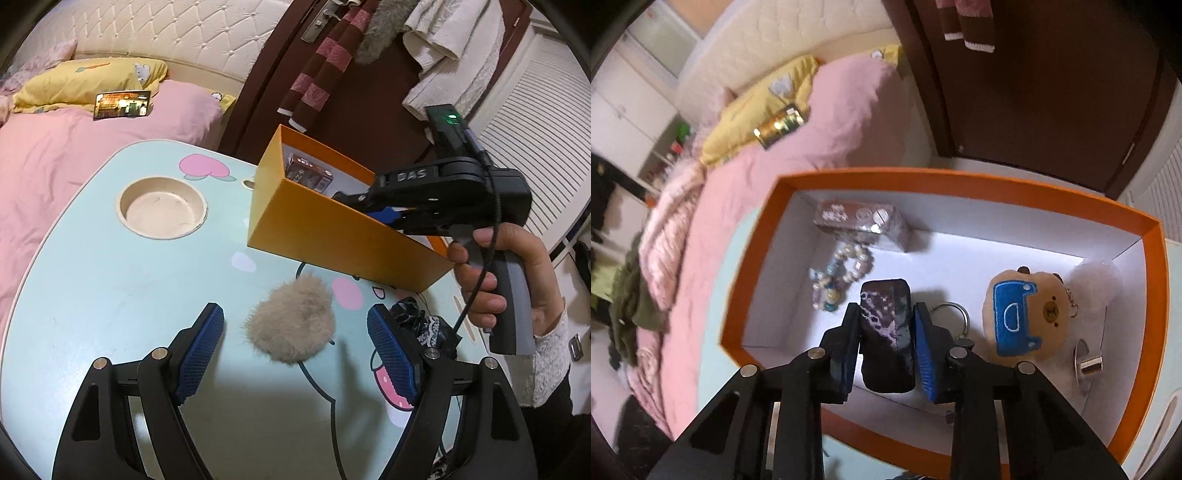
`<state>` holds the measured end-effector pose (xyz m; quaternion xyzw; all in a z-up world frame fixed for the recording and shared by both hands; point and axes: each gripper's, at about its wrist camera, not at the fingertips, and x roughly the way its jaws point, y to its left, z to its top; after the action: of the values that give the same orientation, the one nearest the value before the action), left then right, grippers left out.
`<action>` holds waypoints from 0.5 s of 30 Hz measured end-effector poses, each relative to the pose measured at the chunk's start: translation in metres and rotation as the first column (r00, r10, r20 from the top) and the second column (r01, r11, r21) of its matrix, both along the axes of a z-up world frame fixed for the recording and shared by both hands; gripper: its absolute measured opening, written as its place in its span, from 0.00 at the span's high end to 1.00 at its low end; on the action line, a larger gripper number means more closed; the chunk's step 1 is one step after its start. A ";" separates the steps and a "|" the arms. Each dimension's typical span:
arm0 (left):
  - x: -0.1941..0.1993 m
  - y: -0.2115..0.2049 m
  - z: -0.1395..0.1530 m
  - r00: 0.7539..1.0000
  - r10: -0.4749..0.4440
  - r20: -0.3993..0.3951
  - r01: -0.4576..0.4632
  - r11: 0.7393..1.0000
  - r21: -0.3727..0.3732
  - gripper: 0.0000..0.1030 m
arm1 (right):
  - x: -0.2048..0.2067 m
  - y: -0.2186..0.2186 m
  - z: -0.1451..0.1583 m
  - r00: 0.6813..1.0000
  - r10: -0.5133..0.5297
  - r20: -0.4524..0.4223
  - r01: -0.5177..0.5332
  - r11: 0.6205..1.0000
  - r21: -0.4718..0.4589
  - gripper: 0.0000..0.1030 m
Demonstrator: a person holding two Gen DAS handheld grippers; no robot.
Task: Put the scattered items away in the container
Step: 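Grasp the black patterned case inside the box with the right tool, then carry the black case out and set it on the table with the right tool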
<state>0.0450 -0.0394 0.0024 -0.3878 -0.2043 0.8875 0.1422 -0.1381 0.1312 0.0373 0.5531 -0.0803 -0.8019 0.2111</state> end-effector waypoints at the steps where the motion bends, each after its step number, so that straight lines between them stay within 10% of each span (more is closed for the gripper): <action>1: 0.000 0.000 0.000 1.000 0.001 0.000 -0.001 1.000 0.001 0.22 | 0.003 0.002 0.006 1.000 -0.004 -0.021 0.003 1.000 -0.015 0.74; 15: 0.001 -0.004 -0.002 1.000 0.014 0.001 -0.014 1.000 0.002 0.22 | 0.087 0.014 0.074 0.985 0.049 -0.163 -0.080 0.979 -0.186 0.74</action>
<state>0.0456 -0.0429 0.0009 -0.3869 -0.2081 0.8879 0.1363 -0.0510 0.1452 0.1113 0.4675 -0.1225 -0.8242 0.2952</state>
